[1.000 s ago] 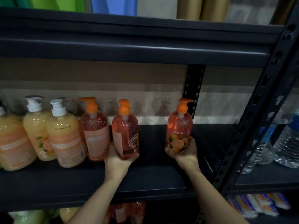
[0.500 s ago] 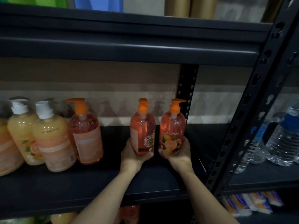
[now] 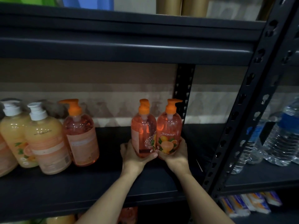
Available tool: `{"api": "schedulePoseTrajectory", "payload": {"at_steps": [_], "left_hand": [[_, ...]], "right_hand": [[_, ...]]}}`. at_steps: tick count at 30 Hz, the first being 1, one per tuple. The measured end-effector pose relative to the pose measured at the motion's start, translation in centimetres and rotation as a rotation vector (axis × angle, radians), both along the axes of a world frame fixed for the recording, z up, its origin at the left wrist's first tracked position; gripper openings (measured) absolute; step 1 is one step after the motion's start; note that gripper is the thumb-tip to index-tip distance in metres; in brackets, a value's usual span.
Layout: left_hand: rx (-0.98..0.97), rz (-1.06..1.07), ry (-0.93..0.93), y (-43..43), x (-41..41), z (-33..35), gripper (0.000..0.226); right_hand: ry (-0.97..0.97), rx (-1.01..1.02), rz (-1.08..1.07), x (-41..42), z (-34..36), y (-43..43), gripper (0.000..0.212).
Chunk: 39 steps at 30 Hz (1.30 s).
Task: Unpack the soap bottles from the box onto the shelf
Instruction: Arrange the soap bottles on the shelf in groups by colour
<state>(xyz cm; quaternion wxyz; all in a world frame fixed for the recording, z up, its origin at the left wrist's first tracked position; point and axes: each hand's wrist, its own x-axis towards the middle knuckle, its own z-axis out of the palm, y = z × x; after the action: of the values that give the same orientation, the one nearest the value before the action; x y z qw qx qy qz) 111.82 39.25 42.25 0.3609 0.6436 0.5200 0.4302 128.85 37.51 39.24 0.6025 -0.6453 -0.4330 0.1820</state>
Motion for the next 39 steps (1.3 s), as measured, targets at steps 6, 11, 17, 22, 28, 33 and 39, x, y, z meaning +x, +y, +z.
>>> {"api": "schedulePoseTrajectory", "payload": {"at_steps": [6,11,17,22,28,33,39], "left_hand": [[-0.022,-0.024,0.078,0.7,-0.7,0.6,0.085],[-0.149,-0.094,0.000,2.0,-2.4,0.6,0.087],[-0.238,-0.209,0.158,1.8,-2.4,2.1,0.077],[-0.099,0.023,0.011,0.1,0.0,1.7,0.114],[0.051,0.154,-0.067,-0.9,1.4,-0.2,0.084],[0.102,0.120,-0.036,-0.6,1.1,-0.9,0.078],[0.096,0.080,-0.053,-0.5,0.8,-1.0,0.081]], "right_hand": [[0.012,-0.010,0.024,0.2,0.1,0.1,0.100],[0.018,-0.024,0.044,0.1,0.1,0.0,0.104],[0.030,-0.033,0.034,0.0,0.1,0.0,0.107],[0.006,-0.032,0.037,-0.1,0.2,0.0,0.109],[0.043,-0.025,0.044,-0.3,0.2,-0.2,0.104],[0.048,-0.023,0.048,-0.3,0.3,-0.2,0.102],[0.123,-0.032,0.080,-0.2,0.7,-0.6,0.101]]}}
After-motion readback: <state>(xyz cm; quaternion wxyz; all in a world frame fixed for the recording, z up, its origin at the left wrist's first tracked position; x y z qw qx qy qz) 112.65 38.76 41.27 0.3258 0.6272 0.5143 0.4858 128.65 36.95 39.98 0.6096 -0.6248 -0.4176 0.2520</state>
